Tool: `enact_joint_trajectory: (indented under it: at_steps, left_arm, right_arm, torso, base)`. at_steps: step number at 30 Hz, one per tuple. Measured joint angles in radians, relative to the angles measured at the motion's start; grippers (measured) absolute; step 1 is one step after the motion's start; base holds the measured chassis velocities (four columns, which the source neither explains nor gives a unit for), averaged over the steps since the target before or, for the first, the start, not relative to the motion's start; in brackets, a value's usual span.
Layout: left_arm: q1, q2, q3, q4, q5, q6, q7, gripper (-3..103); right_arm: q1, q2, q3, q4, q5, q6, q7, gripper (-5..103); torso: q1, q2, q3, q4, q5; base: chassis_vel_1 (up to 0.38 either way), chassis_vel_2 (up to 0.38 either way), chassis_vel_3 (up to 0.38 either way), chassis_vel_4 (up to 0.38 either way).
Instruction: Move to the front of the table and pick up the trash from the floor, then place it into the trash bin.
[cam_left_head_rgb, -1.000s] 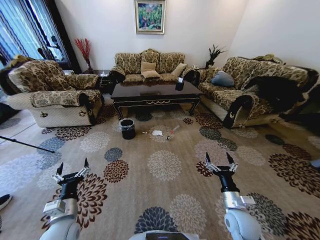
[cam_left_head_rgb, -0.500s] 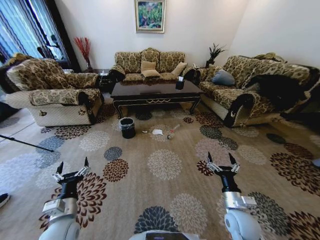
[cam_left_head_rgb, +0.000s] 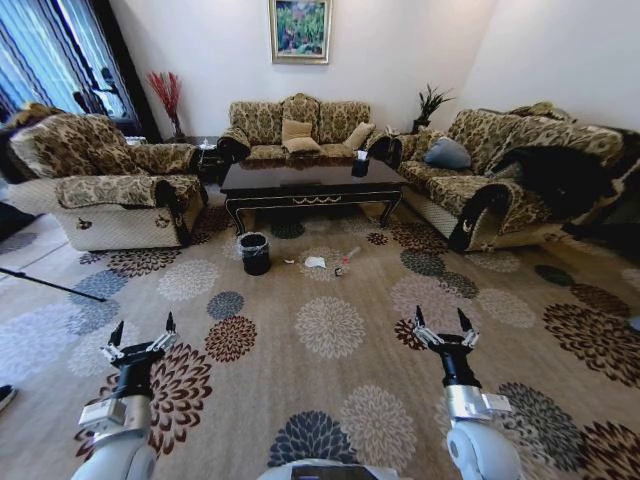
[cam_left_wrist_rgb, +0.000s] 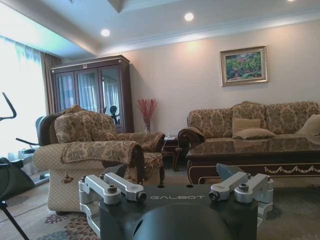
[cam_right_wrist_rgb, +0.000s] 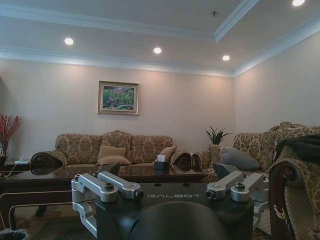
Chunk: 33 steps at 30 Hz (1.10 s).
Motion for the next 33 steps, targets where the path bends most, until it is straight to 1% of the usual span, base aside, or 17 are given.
enact_joint_trajectory:
  at_steps: [9,11,14,21,22,28,33]
  left_arm:
    - [0.001,-0.01,0.006,-0.009,0.007,-0.001,-0.002,100]
    - [0.0,-0.011,0.006,-0.009,0.008,-0.001,-0.003,100]
    - [-0.001,-0.014,0.006,-0.008,0.01,-0.001,-0.004,100]
    - [0.0,-0.019,0.008,-0.005,0.014,-0.002,-0.005,100]
    - [0.0,-0.019,0.008,-0.002,0.015,-0.003,-0.005,100]
    - [0.001,-0.021,0.008,0.003,0.017,-0.005,-0.005,100]
    - [-0.001,-0.021,0.01,0.005,0.017,-0.005,-0.005,100]
  right_arm:
    - [-0.009,-0.001,0.002,-0.003,0.0,0.004,0.008,100]
    - [-0.008,-0.001,0.002,-0.003,0.0,0.004,0.008,100]
    - [-0.002,-0.006,0.002,-0.004,0.002,0.005,0.009,100]
    - [0.004,-0.008,0.001,-0.014,0.003,0.005,0.011,100]
    - [0.005,-0.007,-0.001,-0.019,0.001,0.006,0.011,100]
    - [0.004,-0.004,-0.005,-0.028,-0.006,0.013,0.011,100]
    - [0.005,-0.006,-0.005,-0.026,-0.007,0.014,0.012,100]
  torso:
    - [-0.019,-0.043,-0.024,0.0,0.0]
    - [-0.021,-0.047,-0.026,0.0,0.0]
    - [-0.028,-0.065,-0.037,0.0,0.0]
    - [-0.038,-0.089,-0.052,0.0,0.0]
    - [-0.042,-0.099,-0.058,0.0001,0.0]
    - [-0.05,-0.12,-0.069,0.0,0.0]
    - [-0.06,-0.145,-0.084,0.0,0.0]
  base:
    - [0.0,0.0,0.0,0.0]
    - [0.0,0.0,0.0,0.0]
    - [0.0,0.0,0.0,0.0]
    - [0.0,0.0,0.0,0.0]
    - [0.0,0.0,0.0,0.0]
    - [0.0,0.0,0.0,0.0]
    - [0.0,0.0,0.0,0.0]
